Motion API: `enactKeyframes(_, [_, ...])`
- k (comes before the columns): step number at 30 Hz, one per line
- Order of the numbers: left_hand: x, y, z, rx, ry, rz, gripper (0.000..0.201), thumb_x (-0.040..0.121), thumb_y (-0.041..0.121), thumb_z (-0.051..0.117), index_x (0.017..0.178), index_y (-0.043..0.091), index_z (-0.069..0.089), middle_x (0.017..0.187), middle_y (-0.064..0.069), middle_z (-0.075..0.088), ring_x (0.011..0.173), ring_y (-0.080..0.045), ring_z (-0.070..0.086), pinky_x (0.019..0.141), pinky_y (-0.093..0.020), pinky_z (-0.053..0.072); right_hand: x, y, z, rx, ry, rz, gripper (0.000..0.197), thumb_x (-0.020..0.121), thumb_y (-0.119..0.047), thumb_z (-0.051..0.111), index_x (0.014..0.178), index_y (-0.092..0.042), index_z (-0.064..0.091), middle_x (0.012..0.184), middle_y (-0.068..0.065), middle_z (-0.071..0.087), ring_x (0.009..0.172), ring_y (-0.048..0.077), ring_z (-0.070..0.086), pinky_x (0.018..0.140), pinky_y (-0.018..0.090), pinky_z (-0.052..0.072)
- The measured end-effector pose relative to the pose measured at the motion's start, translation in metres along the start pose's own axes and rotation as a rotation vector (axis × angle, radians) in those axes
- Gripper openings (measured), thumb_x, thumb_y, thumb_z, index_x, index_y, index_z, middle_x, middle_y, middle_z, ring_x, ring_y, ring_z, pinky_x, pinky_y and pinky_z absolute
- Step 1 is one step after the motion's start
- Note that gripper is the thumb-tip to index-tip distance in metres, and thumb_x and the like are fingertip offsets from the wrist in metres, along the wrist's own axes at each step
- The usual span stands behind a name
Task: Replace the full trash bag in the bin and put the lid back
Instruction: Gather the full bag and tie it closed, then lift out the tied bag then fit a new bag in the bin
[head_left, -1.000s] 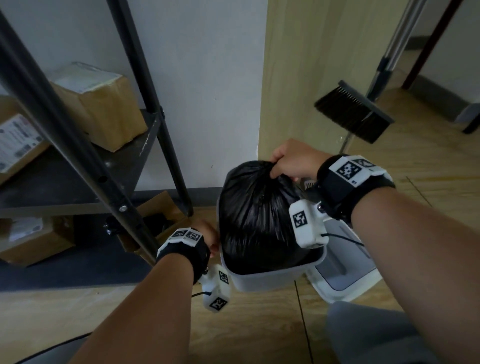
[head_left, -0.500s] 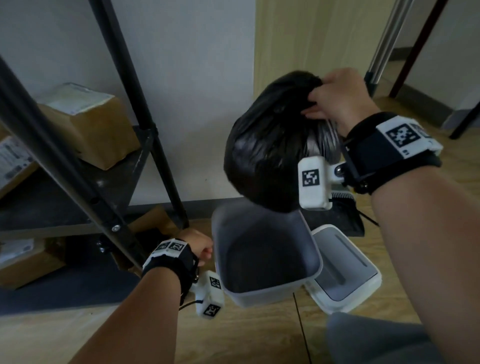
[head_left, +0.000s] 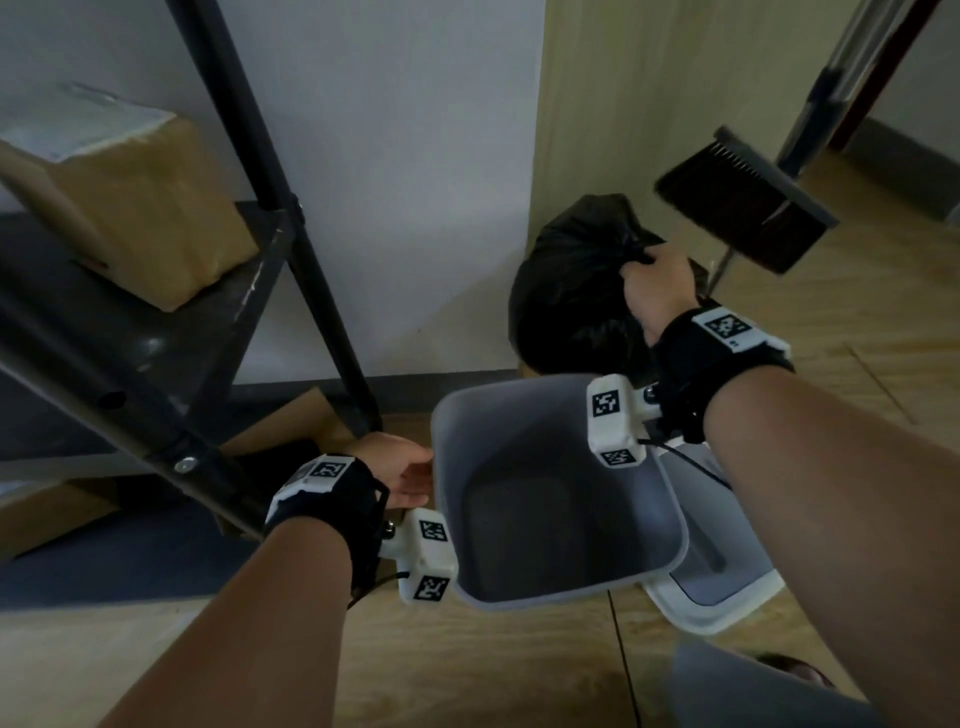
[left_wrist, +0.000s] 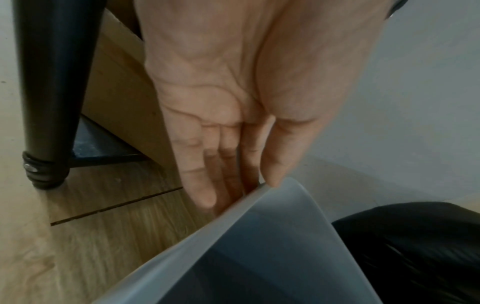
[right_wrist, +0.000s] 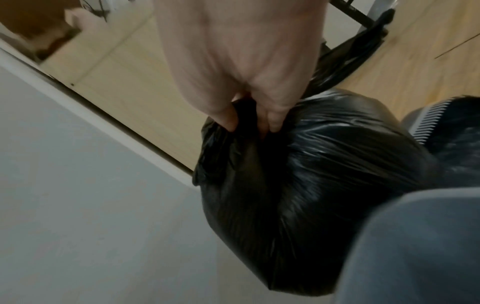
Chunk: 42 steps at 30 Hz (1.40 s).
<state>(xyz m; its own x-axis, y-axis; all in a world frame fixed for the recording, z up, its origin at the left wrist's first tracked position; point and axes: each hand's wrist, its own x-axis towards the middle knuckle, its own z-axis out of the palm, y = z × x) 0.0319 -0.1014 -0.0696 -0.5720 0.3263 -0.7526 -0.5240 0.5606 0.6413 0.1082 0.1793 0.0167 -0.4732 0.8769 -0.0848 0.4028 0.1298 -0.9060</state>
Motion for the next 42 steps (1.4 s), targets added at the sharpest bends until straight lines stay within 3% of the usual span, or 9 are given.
enactKeyframes(5, [0.006, 0.002, 0.004, -0.037, -0.006, -0.008, 0.018, 0.091, 0.003, 0.057, 0.073, 0.007, 0.056, 0.047, -0.004, 0.067, 0.066, -0.020, 0.062, 0.042, -0.025, 0.055, 0.014, 0.038, 0.020, -0.039, -0.097, 0.061, 0.026, 0.082, -0.012, 0.051, 0.102, -0.004, 0.067, 0.095, 0.016, 0.069, 0.093, 0.033, 0.066, 0.081, 0.037, 0.053])
enactKeyframes(10, [0.001, 0.001, 0.005, -0.076, -0.017, -0.009, 0.018, 0.094, 0.004, 0.052, 0.076, 0.006, 0.055, 0.074, -0.012, 0.063, 0.067, -0.022, 0.060, 0.037, -0.023, 0.053, -0.003, 0.050, 0.024, -0.093, -0.274, 0.141, 0.038, 0.093, -0.010, 0.051, 0.128, 0.003, 0.057, 0.075, -0.007, 0.050, 0.073, 0.009, 0.051, 0.099, 0.040, 0.046])
enactKeyframes(14, [-0.002, -0.002, 0.000, -0.068, -0.020, 0.003, 0.012, 0.094, 0.007, 0.053, 0.084, 0.009, 0.058, 0.079, -0.009, 0.065, 0.073, -0.019, 0.062, 0.055, -0.029, 0.055, -0.013, 0.043, 0.022, -0.016, -0.310, 0.165, 0.040, 0.094, -0.010, 0.050, 0.131, 0.005, 0.053, 0.111, 0.014, 0.062, 0.124, 0.036, 0.055, 0.109, 0.045, 0.043])
enactKeyframes(16, [-0.006, -0.002, -0.003, -0.065, -0.026, 0.014, 0.010, 0.093, 0.008, 0.053, 0.085, 0.010, 0.059, 0.081, -0.009, 0.066, 0.077, -0.020, 0.063, 0.068, -0.031, 0.052, -0.022, 0.032, 0.019, 0.064, -0.326, 0.188, 0.037, 0.096, -0.008, 0.047, 0.129, 0.008, 0.052, 0.124, 0.024, 0.059, 0.129, 0.038, 0.050, 0.107, 0.040, 0.044])
enactKeyframes(22, [-0.032, -0.010, -0.018, -0.057, -0.029, 0.009, 0.009, 0.092, 0.010, 0.057, 0.098, 0.004, 0.061, 0.087, -0.011, 0.067, 0.079, -0.022, 0.064, 0.065, -0.032, 0.052, -0.057, 0.005, 0.014, 0.015, -0.390, 0.069, 0.031, 0.097, -0.011, 0.047, 0.126, -0.003, 0.056, 0.119, 0.014, 0.061, 0.096, 0.024, 0.063, 0.078, 0.030, 0.053])
enactKeyframes(27, [-0.063, -0.028, -0.032, 0.023, -0.024, -0.017, 0.016, 0.094, 0.009, 0.053, 0.084, 0.004, 0.064, 0.077, -0.009, 0.067, 0.071, -0.019, 0.066, 0.078, -0.032, 0.056, -0.102, -0.022, 0.019, -0.096, -0.471, -0.084, 0.013, 0.095, -0.010, 0.049, 0.097, -0.011, 0.062, 0.101, 0.013, 0.063, 0.084, 0.023, 0.063, 0.077, 0.032, 0.054])
enactKeyframes(31, [-0.085, -0.062, -0.064, 0.129, 0.006, -0.122, 0.027, 0.097, 0.007, 0.046, 0.076, 0.003, 0.063, 0.053, -0.005, 0.070, 0.050, -0.011, 0.067, 0.056, -0.020, 0.050, -0.142, -0.040, 0.031, -0.185, -0.579, -0.152, 0.015, 0.095, -0.009, 0.050, 0.097, -0.006, 0.064, 0.087, 0.011, 0.065, 0.075, 0.021, 0.064, 0.070, 0.027, 0.054])
enactKeyframes(35, [-0.088, -0.091, -0.104, 0.087, 0.090, -0.154, 0.032, 0.096, 0.000, 0.042, 0.070, -0.003, 0.062, 0.048, -0.009, 0.068, 0.075, -0.024, 0.063, 0.080, -0.035, 0.050, -0.172, -0.048, 0.048, -0.215, -0.644, -0.213, 0.019, 0.096, -0.008, 0.051, 0.100, 0.002, 0.067, 0.086, 0.013, 0.067, 0.063, 0.016, 0.063, 0.052, 0.017, 0.053])
enactKeyframes(42, [-0.056, -0.100, -0.143, -0.166, 0.349, -0.060, 0.027, 0.095, 0.019, 0.045, 0.104, 0.000, 0.062, 0.089, -0.012, 0.067, 0.082, -0.027, 0.066, 0.079, -0.042, 0.058, -0.184, -0.039, 0.081, -0.148, -0.733, -0.151, 0.018, 0.096, -0.013, 0.053, 0.083, -0.011, 0.066, 0.079, 0.007, 0.068, 0.065, 0.014, 0.066, 0.063, 0.023, 0.057])
